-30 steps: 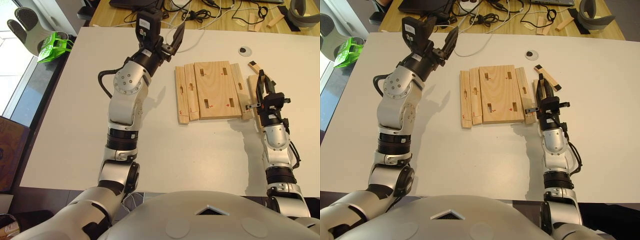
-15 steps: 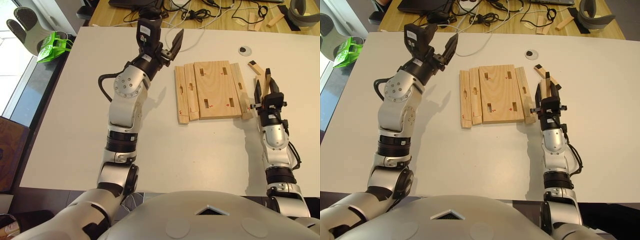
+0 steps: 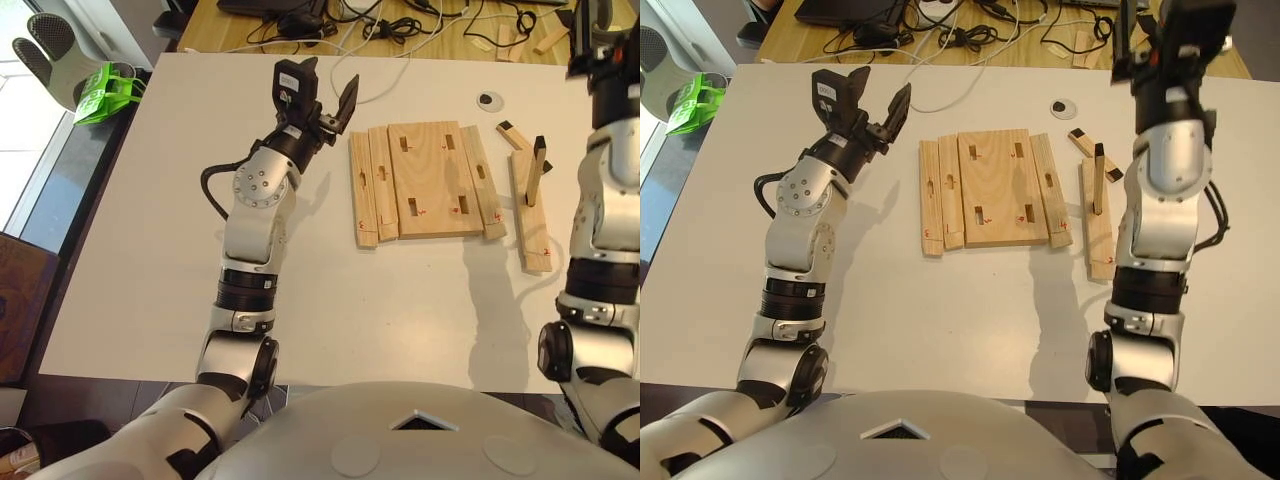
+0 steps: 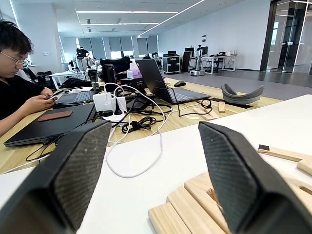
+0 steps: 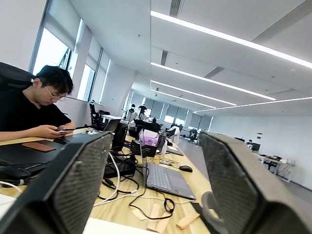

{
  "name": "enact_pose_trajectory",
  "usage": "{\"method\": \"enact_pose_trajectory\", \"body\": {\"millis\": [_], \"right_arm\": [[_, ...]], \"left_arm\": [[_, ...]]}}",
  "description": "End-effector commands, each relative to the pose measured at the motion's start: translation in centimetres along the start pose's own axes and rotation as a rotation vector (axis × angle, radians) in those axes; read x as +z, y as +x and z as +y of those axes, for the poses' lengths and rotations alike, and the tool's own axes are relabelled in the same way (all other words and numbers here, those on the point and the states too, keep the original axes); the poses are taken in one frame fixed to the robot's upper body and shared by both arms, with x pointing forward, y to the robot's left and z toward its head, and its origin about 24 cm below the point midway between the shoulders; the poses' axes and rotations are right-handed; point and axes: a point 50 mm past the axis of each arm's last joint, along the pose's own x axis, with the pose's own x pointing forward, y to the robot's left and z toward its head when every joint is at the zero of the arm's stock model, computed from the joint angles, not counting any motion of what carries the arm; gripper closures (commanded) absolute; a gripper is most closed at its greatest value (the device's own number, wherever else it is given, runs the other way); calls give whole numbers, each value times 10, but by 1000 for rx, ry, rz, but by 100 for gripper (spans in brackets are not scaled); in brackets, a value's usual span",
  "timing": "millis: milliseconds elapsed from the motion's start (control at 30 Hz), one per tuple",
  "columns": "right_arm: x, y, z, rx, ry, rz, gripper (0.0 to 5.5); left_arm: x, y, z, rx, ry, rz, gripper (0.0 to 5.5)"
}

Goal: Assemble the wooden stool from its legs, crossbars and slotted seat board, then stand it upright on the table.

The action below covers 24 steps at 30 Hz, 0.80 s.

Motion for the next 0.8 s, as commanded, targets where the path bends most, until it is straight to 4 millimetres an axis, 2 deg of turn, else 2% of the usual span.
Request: {"method": "enact_pose_trajectory", "body": {"millis": [33,100,167,300,533,667,800], "right_arm": [[6,48,13,97,115,241,217],[0,60,21,153,156,365,217],[-13,61,26,198,160,473,217],[-40,50,27,226,212,625,217],[-67,24,28,161,426,789,217],[-75,0,18,75,510,875,217],[-66,-17,11,29,482,886,217]], "left_arm": [[-2,4,-6,23,-19,-10,219],[-2,6,-9,31,-31,-21,219],[-2,8,-11,37,-39,-27,219],[-4,9,-11,49,-50,-33,219],[-4,9,-12,53,-54,-38,219],[-6,7,-11,54,-49,-33,219],[-10,6,-9,57,-40,-22,219]]}}
